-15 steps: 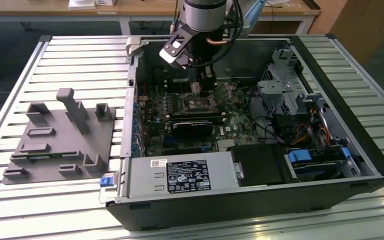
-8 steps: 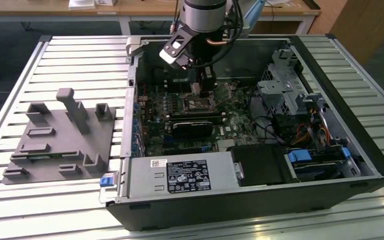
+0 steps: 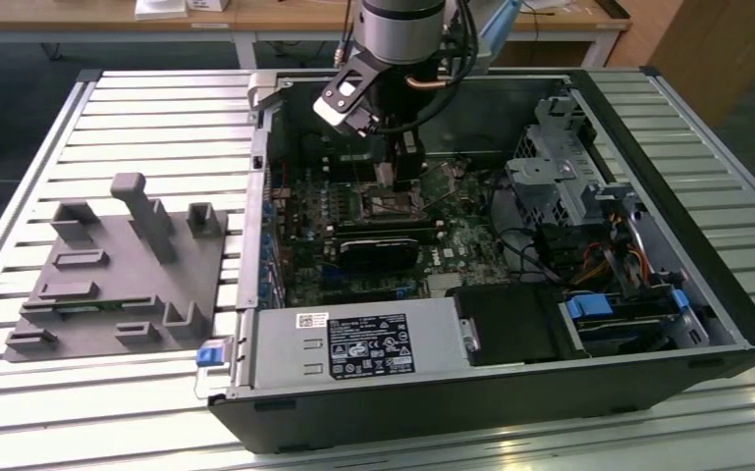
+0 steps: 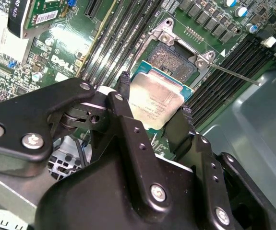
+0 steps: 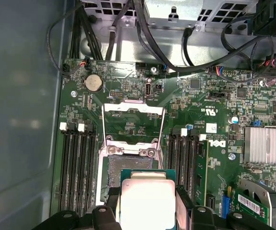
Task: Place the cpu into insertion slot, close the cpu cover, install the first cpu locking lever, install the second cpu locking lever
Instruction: 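Place the cpu into insertion slot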
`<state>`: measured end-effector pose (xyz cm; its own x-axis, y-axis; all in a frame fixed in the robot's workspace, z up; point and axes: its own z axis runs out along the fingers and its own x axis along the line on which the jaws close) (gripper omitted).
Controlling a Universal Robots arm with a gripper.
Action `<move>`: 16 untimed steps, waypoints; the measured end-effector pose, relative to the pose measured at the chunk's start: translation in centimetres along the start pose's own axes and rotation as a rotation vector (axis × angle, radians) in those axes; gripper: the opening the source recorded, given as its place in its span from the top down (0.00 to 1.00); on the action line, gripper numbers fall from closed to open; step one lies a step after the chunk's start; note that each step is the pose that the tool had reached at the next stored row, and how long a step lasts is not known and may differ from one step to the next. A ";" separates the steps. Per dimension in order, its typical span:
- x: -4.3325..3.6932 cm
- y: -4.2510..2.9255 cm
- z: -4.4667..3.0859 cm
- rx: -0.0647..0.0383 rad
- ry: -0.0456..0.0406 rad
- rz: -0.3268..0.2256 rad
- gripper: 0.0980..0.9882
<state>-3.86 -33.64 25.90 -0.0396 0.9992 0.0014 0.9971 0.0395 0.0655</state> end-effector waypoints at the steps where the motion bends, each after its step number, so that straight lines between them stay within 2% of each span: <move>1: 0.00 0.00 0.01 0.000 0.0000 0.000 0.50; 6: 0.16 0.00 0.17 0.000 -0.0003 0.002 0.50; 16: 0.39 -0.01 1.06 0.001 -0.0006 0.002 0.50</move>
<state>-3.82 -33.24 24.84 -0.0371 0.9993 0.0010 0.9972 0.0370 0.0647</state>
